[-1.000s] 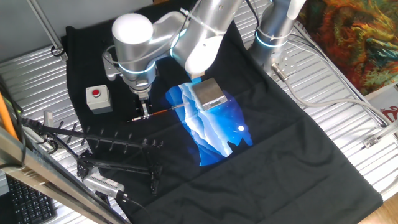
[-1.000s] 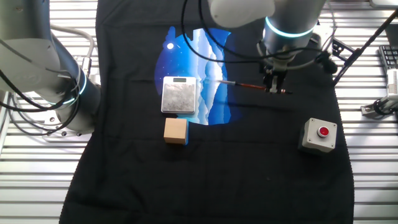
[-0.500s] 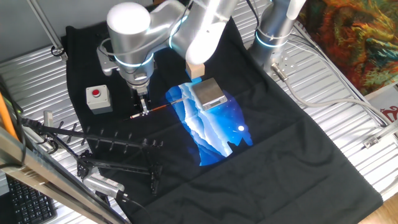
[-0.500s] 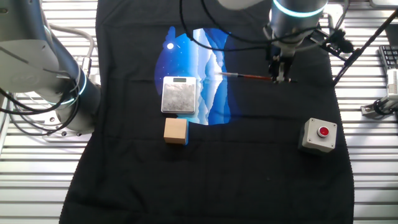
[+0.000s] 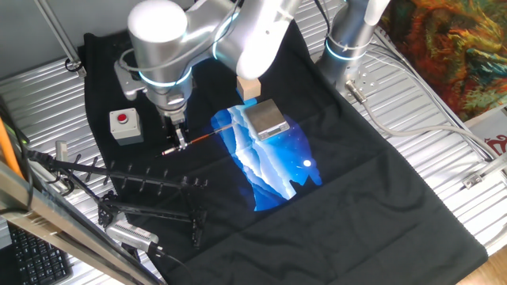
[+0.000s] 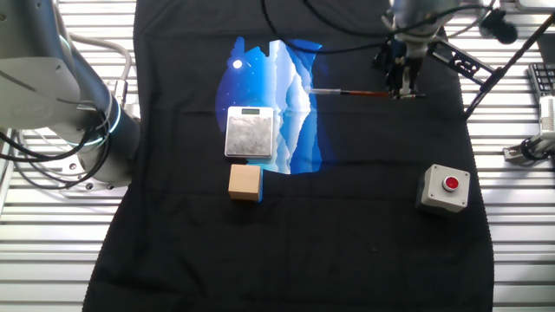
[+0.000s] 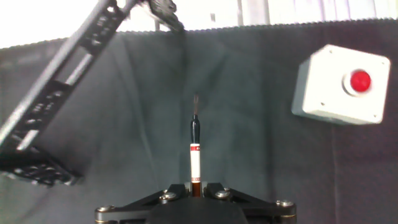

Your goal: Place the brush on the pen rack

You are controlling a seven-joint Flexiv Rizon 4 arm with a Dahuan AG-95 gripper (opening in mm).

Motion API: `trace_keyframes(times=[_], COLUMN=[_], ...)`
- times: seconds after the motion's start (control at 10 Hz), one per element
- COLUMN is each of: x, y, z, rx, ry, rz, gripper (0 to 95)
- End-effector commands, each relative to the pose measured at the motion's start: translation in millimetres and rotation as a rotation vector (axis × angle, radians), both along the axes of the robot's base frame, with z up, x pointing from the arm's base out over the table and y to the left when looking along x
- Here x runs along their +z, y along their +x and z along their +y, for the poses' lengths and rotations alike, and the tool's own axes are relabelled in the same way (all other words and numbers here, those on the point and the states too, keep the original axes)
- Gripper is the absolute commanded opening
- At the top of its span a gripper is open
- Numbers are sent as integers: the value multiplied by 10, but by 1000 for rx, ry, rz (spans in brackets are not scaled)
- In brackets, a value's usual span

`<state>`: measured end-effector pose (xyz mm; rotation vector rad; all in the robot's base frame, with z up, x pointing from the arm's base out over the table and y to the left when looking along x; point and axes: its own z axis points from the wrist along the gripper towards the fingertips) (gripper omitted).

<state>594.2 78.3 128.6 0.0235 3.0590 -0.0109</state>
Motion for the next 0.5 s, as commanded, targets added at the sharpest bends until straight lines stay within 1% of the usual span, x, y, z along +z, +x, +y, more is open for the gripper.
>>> trace_keyframes(times=[0.1, 0.2, 0.3, 0.5], x=[54, 73, 91, 121], y=[71, 97, 116, 84], z=[87, 120, 158, 182], rx=[36, 56, 86, 140], ry=[-1, -5, -2, -4], rz=[4, 9, 15, 21], gripper=[0, 0, 0, 0])
